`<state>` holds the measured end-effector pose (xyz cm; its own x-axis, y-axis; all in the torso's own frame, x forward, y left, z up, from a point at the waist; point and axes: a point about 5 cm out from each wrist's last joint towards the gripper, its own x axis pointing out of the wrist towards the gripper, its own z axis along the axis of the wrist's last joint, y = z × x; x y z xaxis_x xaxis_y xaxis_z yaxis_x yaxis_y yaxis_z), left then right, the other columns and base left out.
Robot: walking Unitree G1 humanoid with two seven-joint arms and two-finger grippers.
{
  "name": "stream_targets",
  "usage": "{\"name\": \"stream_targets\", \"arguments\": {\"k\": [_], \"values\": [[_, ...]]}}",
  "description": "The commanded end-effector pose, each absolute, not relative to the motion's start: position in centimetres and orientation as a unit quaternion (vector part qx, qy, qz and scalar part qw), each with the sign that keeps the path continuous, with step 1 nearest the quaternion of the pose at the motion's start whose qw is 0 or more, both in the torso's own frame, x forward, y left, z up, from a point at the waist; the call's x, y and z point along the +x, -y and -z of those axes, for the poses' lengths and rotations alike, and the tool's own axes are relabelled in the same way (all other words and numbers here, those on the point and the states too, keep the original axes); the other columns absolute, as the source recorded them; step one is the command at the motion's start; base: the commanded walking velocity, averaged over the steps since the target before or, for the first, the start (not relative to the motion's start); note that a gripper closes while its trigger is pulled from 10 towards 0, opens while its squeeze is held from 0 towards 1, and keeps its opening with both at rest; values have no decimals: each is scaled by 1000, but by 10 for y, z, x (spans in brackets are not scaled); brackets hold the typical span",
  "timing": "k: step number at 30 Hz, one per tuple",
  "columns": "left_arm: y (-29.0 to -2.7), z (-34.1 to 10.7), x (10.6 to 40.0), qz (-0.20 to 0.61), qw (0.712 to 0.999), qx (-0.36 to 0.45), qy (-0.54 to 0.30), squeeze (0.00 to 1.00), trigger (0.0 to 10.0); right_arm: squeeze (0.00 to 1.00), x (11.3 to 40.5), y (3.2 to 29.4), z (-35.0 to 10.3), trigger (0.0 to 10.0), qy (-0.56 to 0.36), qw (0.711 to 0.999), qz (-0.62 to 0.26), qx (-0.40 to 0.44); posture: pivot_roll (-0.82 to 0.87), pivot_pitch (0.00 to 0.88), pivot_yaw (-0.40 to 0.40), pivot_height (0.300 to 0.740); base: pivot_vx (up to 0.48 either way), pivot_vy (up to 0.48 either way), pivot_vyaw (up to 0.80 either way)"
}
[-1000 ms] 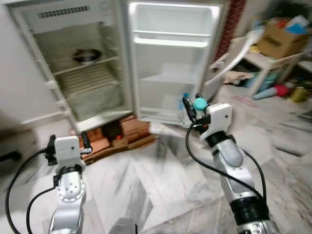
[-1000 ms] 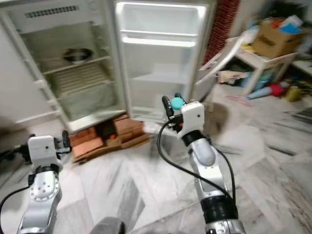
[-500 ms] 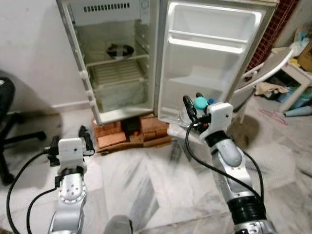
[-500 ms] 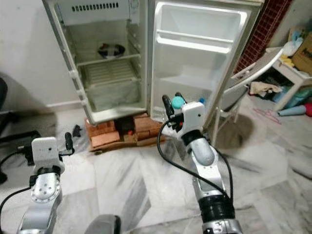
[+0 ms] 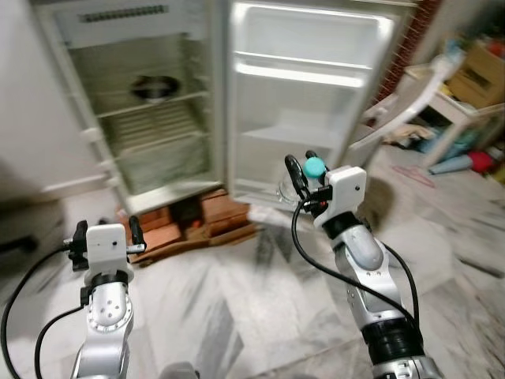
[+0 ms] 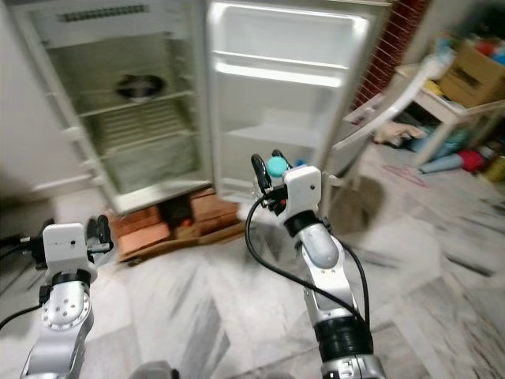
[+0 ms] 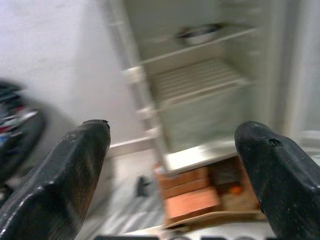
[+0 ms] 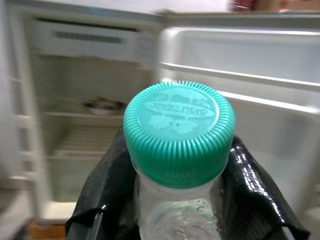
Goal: Restocking fridge
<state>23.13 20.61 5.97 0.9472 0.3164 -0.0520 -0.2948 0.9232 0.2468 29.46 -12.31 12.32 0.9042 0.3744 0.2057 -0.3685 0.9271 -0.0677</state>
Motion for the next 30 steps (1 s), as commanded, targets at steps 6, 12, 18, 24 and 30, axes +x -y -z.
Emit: {"name": "stream_targets", "arguments": {"k": [6, 12, 18, 24, 30], "values": [[-200, -60, 231, -147, 981, 114, -45, 0, 10000, 0, 296, 128, -130, 10000, 121, 975, -185, -21, 109, 37, -68, 740, 394, 0, 0], [-199, -60, 230, -148, 982, 111, -47, 0, 10000, 0, 296, 127, -130, 10000, 121, 973, -196, -26, 110, 39, -69, 740, 390, 0, 0], [-194, -63, 221, -108, 991, 74, -38, 0, 10000, 0, 293, 132, -127, 10000, 114, 975, -188, -24, 110, 40, -67, 740, 336, 0, 0], [-182, -77, 209, -54, 995, 83, -9, 0, 10000, 0, 277, 145, -114, 10000, 91, 980, -175, -27, 115, 48, -68, 740, 41, 0, 0], [-174, -80, 207, -33, 995, 92, -3, 0, 10000, 0, 268, 147, -106, 10000, 80, 983, -166, -29, 110, 51, -60, 740, 0, 0, 0]]}}
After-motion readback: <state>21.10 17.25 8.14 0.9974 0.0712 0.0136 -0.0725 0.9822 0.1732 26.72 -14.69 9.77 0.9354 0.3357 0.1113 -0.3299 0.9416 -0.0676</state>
